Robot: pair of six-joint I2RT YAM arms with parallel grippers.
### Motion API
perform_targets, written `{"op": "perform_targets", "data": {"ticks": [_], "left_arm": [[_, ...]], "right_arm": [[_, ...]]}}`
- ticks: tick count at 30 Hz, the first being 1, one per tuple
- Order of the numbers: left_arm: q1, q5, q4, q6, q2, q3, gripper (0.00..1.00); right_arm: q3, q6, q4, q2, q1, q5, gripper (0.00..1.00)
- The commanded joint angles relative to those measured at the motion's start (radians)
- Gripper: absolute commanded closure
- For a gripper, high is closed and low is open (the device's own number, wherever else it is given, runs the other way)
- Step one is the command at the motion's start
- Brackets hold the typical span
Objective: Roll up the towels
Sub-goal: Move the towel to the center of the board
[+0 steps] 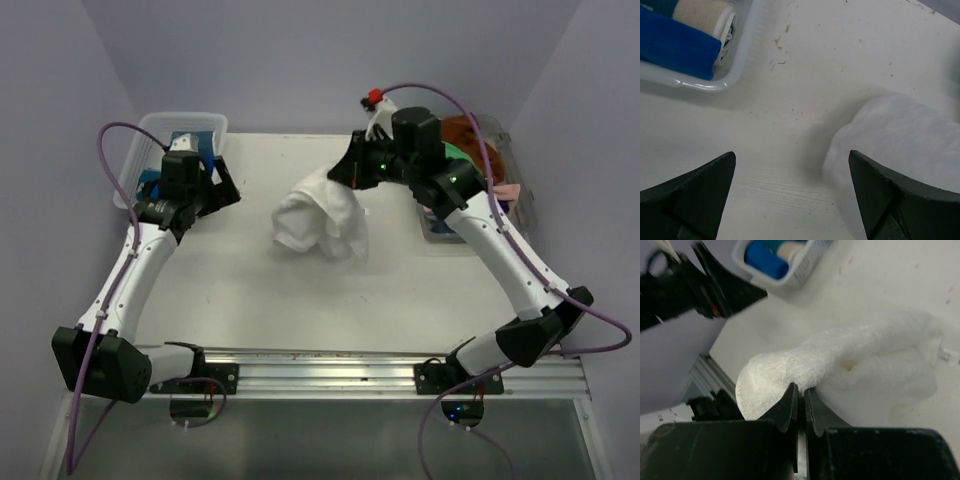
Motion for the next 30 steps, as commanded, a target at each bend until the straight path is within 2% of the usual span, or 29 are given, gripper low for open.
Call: {"op": "perform_targets", "data": {"ticks": [1,2,3,4,5,6,7,10,12,15,17,23,30], "left_arm": [[0.012,0.0,0.011,-0.045,-0.01,0.03,0.02],[0.012,0.014,0.014,-0.045,-0.002,0.026,0.02],[0.012,0.026,0.02,-0.045,0.002,0.022,0.02],[0.012,0.055,0.028,-0.044,0.005,0.014,0.03],[0.01,0.068,0.037,-0.041,0.016,0.001,0.04],[0.01,0.077,0.043,-0.038,0.024,-0.007,0.05],[0.009,0.074,0.043,-0.038,0.037,-0.012,0.08],[-0.022,0.066,0.017,-0.03,0.114,-0.001,0.12],[-0.097,0.045,0.003,-0.033,0.165,0.008,0.13],[-0.19,0.06,0.017,-0.054,0.214,-0.009,0.14],[-0.22,0.091,0.042,-0.068,0.24,-0.042,0.15],[-0.226,0.148,0.097,-0.064,0.268,-0.115,0.18],[-0.226,0.149,0.097,-0.048,0.278,-0.102,0.17]], "right_arm": [[-0.158,-0.032,0.05,-0.048,0.03,-0.046,1.0],[-0.204,-0.046,0.041,-0.068,0.032,-0.031,1.0],[-0.271,-0.06,0.024,-0.089,0.032,-0.019,0.93],[-0.293,-0.081,0.0,-0.095,0.03,-0.009,0.54],[-0.31,-0.121,-0.067,-0.099,0.03,0.015,0.36],[-0.35,-0.128,-0.089,-0.109,0.029,0.061,0.25],[-0.373,-0.128,-0.1,-0.117,0.027,0.184,0.15],[-0.462,-0.092,-0.085,-0.145,-0.062,0.235,0.14],[-0.538,-0.033,-0.042,-0.157,-0.204,0.204,0.16],[-0.621,0.006,-0.011,-0.177,-0.355,0.193,0.3],[-0.654,0.004,-0.026,-0.18,-0.404,0.219,0.32],[-0.746,0.032,-0.019,-0.137,-0.433,0.229,0.33],[-0.735,0.055,0.064,-0.022,-0.441,0.245,0.34]]}}
